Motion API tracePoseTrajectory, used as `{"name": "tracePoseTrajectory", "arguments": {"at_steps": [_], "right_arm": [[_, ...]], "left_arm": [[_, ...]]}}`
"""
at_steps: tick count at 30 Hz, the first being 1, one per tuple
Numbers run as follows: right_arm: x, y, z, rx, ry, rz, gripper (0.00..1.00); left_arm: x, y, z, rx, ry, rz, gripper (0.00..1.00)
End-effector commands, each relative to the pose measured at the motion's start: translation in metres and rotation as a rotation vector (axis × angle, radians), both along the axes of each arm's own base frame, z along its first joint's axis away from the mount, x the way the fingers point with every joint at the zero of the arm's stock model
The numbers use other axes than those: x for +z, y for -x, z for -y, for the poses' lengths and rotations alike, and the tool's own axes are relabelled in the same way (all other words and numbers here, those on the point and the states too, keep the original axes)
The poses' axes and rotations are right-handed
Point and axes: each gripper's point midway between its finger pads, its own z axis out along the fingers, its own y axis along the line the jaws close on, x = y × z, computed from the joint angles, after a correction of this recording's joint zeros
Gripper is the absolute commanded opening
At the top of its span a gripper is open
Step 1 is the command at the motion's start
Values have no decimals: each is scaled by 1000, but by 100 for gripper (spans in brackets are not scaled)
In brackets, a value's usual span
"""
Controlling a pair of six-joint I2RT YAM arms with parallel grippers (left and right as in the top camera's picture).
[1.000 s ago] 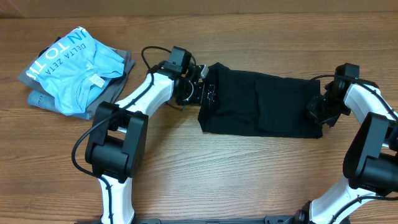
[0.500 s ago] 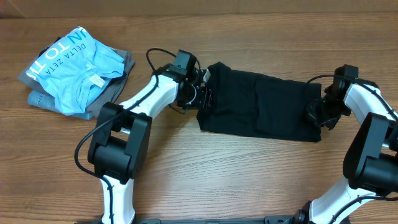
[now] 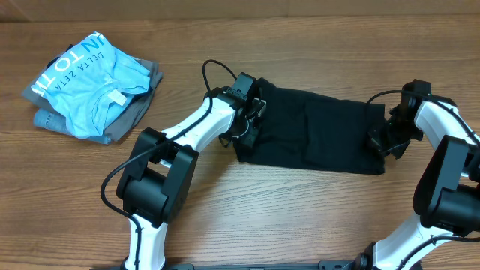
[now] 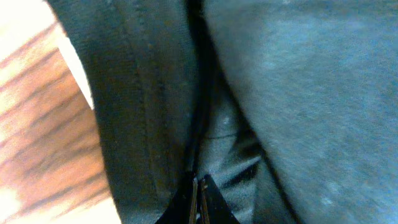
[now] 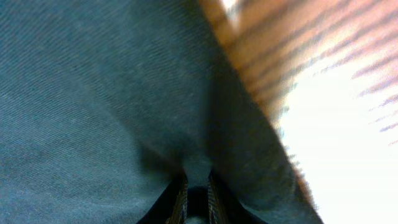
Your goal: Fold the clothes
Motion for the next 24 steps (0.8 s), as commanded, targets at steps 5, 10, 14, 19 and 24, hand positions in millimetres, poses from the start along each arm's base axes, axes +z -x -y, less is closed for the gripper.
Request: {"name": "tracePoseTrajectory", "arguments": {"at_steps": [5, 10, 14, 19, 24], "right_arm": [[6, 28, -9, 1, -19, -116, 16], [10, 37, -23, 64, -30, -152, 16], [18, 26, -33, 151, -13, -84, 16], [47, -2, -67, 267, -148, 119, 18], [71, -13, -115, 362, -328, 245, 15]], "left_arm": [[-35, 27, -117, 173, -341, -203, 4], [-14, 29, -156, 289, -333, -257, 4], [16, 18, -156, 317, -162, -227, 15], [69, 3, -140, 276, 64, -110, 49], [96, -8, -154, 317, 96, -19, 100]]}}
